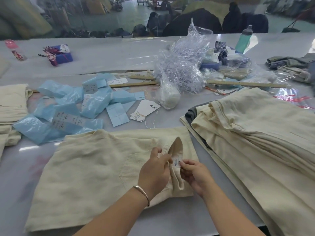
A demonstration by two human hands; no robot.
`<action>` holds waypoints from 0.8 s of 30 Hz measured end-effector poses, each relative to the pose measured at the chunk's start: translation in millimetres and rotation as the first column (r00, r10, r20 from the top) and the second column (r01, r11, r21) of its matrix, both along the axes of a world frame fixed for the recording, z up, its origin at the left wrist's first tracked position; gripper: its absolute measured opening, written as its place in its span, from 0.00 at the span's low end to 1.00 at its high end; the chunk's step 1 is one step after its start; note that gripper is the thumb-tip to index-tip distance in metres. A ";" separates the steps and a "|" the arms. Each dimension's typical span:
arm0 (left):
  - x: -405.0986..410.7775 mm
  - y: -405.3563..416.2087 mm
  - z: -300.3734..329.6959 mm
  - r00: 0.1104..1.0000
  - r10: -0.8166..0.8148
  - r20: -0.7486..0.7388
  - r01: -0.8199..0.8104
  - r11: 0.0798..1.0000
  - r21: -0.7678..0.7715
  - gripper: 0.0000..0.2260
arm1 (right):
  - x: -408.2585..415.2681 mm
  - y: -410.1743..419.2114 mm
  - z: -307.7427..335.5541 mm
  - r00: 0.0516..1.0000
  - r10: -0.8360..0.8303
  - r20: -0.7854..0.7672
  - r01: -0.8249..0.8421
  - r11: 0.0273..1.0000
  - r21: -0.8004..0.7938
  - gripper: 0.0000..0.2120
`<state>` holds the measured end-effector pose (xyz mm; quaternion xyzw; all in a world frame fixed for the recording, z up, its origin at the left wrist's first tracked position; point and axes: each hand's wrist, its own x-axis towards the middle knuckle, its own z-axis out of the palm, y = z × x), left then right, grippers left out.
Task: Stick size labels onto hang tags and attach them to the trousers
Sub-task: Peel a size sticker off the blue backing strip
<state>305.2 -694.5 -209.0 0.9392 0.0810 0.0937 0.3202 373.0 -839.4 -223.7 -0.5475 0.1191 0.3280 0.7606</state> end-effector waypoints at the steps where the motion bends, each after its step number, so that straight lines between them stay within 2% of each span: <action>1: -1.1 -1.6 -0.7 0.999 0.027 -0.034 -0.027 1.000 0.015 0.08 | -1.7 0.3 -1.2 1.000 -0.001 -0.028 0.002 0.999 0.036 0.05; 5: -5.8 -3.2 -4.8 0.994 0.046 -0.095 -0.041 0.998 0.051 0.19 | -8.2 2.5 -4.3 0.995 0.030 -0.094 -0.016 0.988 0.154 0.02; 10: -9.4 0.3 -5.8 0.997 0.052 -0.059 -0.052 0.999 0.003 0.16 | -10.3 8.5 -9.7 0.990 0.070 -0.125 -0.038 0.969 0.244 0.04; 17: -11.7 1.9 -13.9 0.998 0.053 -0.034 -0.053 0.999 0.005 0.14 | -11.4 11.4 -14.2 0.990 0.075 -0.119 -0.042 0.965 0.257 0.04; 21: -12.5 4.8 -18.5 0.996 -0.011 -0.085 0.012 1.000 0.010 0.18 | -7.8 11.1 -11.0 0.999 0.022 -0.037 -0.017 0.993 0.115 0.03; 23: -15.4 12.8 -18.6 0.991 -0.078 -0.108 0.071 0.995 -0.069 0.17 | -4.0 15.5 -6.0 0.989 -0.082 0.119 0.092 0.993 -0.079 0.03; 24: -17.6 18.9 -18.0 0.992 -0.089 -0.092 0.074 0.985 -0.156 0.15 | -1.9 19.5 -2.0 0.963 -0.128 0.237 0.178 0.962 -0.205 0.04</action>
